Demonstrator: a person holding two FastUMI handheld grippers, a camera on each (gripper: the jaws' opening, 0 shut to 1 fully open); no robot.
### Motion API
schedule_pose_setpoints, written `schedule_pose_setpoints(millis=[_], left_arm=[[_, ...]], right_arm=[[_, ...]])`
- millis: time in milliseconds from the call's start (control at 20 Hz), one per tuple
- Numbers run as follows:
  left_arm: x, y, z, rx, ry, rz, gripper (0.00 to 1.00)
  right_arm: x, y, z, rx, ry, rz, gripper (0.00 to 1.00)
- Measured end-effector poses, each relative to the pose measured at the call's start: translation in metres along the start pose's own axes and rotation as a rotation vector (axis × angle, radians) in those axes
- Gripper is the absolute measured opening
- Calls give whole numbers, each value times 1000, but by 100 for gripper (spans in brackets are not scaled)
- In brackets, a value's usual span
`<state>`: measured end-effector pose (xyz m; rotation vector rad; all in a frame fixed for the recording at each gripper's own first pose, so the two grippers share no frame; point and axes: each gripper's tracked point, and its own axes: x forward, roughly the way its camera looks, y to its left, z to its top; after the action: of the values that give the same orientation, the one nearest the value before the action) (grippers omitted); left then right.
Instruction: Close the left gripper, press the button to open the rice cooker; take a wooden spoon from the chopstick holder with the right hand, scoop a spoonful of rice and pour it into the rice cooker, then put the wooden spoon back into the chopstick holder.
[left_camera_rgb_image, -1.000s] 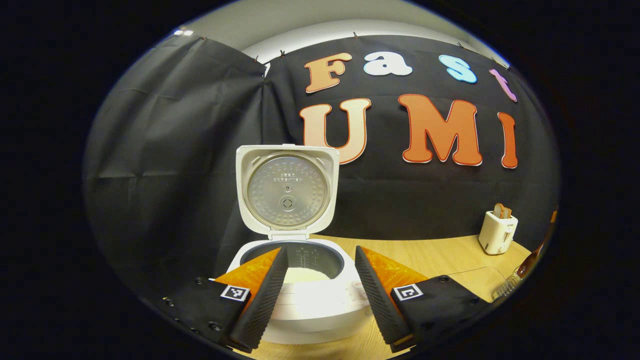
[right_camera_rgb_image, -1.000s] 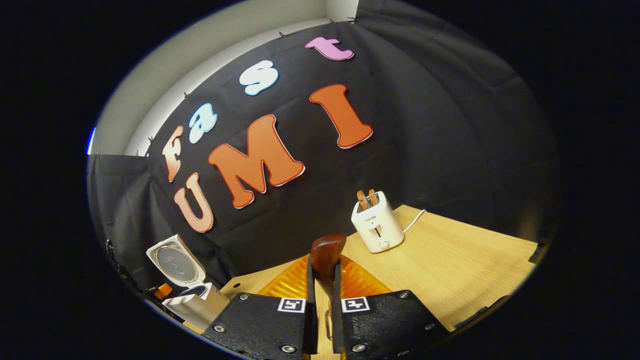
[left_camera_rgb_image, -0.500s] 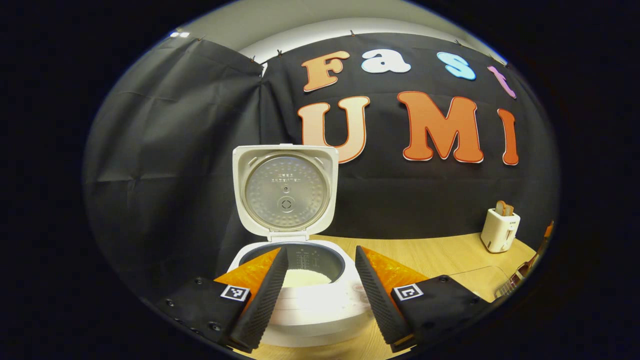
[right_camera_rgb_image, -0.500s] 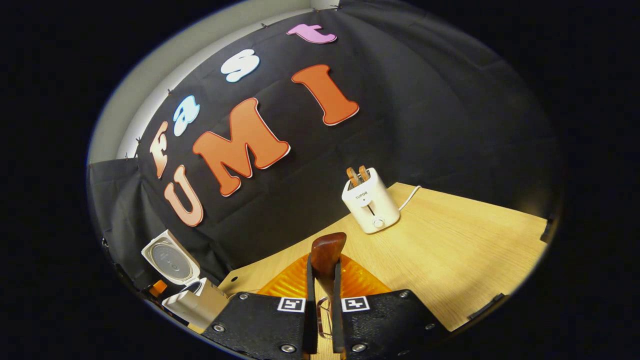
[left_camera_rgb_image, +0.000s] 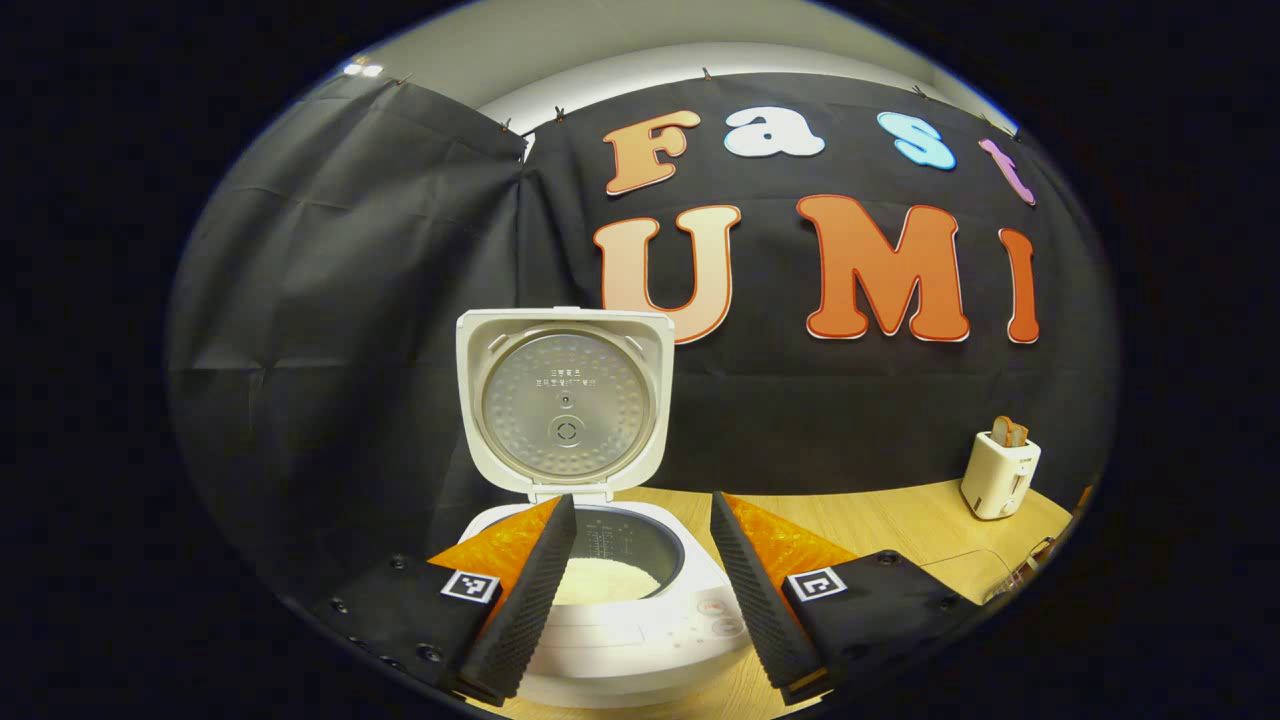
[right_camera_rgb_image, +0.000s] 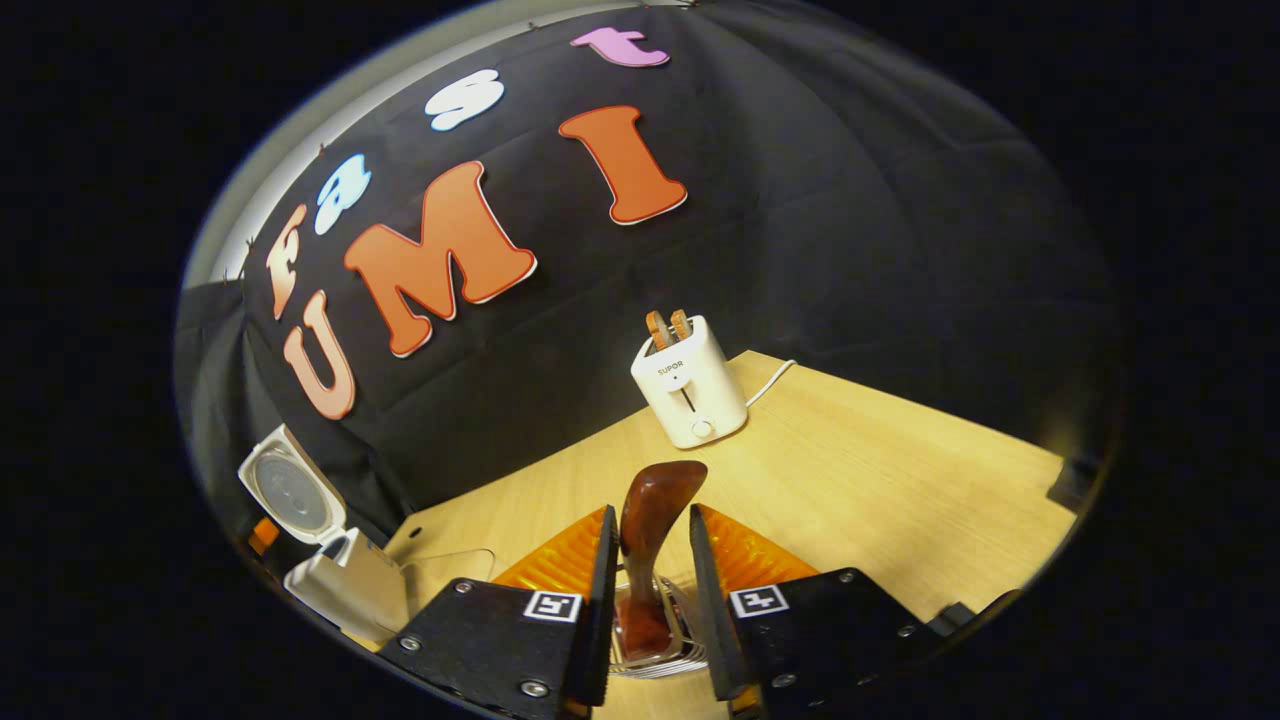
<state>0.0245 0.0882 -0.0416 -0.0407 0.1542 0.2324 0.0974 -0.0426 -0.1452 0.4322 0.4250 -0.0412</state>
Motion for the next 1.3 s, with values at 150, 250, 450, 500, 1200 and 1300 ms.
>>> schedule_pose_setpoints(millis=[150,250,450,500,1200,1300], left_arm=[[8,6,20,-2,-23,7,89],[15,12,35,15,-35,11,87],[32,19,62,54,-13,20,87],[36,23,70,62,-15,34,87],[122,35,206,116,-95,109,88],[138,26,219,144,-103,113,84]], right_arm=[[-14,-3,20,-51,-48,-17,71],[-21,-7,39,-100,-94,-39,81],[-42,-10,84,-204,-221,-77,88],[-46,-9,96,-226,-251,-79,88],[-92,-5,183,-360,-456,-87,92],[-96,-1,191,-369,-476,-83,92]])
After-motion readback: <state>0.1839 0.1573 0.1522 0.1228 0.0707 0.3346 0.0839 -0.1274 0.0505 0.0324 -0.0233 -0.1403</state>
